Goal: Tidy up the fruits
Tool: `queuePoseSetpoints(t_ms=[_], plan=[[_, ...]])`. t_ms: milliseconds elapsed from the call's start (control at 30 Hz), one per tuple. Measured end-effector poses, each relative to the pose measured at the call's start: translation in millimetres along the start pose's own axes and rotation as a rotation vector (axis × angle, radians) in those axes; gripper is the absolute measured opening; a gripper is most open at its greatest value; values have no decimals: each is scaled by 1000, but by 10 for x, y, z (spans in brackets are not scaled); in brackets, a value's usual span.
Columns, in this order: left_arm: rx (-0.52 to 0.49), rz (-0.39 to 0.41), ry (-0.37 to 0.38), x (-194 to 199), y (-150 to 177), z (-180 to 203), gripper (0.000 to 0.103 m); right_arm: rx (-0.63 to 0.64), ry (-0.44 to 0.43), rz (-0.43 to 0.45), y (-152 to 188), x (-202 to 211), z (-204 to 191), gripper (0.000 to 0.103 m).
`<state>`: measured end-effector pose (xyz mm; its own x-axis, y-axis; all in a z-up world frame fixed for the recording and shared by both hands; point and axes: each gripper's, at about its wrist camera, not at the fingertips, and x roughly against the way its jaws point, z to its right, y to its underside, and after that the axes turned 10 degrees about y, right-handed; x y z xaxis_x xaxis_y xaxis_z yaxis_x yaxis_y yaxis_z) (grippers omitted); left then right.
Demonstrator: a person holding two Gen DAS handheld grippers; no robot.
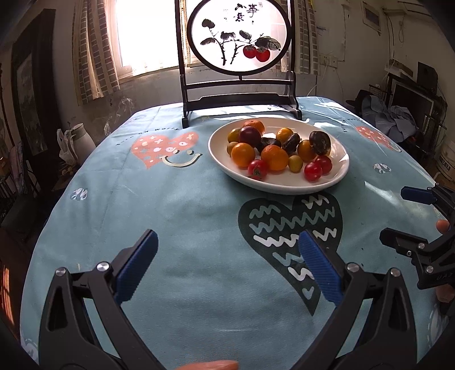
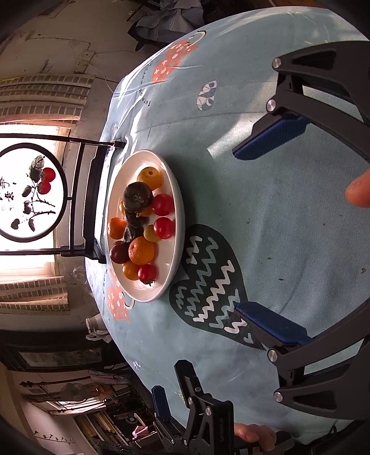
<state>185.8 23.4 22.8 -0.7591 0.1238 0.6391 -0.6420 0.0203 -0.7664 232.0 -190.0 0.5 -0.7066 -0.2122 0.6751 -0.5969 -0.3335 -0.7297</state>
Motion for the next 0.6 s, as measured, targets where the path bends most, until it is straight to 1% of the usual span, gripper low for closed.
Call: queuePoseSetpoints(t_ms=[233, 433, 600], plan=[[10, -1, 7, -7, 9, -23, 101, -2, 1, 0, 2, 6, 10, 100], [2, 11, -6, 13, 8, -12, 101, -3, 1, 1, 3, 10, 15, 100], [-7, 9, -1, 11, 16, 13, 101, -3, 1, 0, 3, 8, 14, 100]])
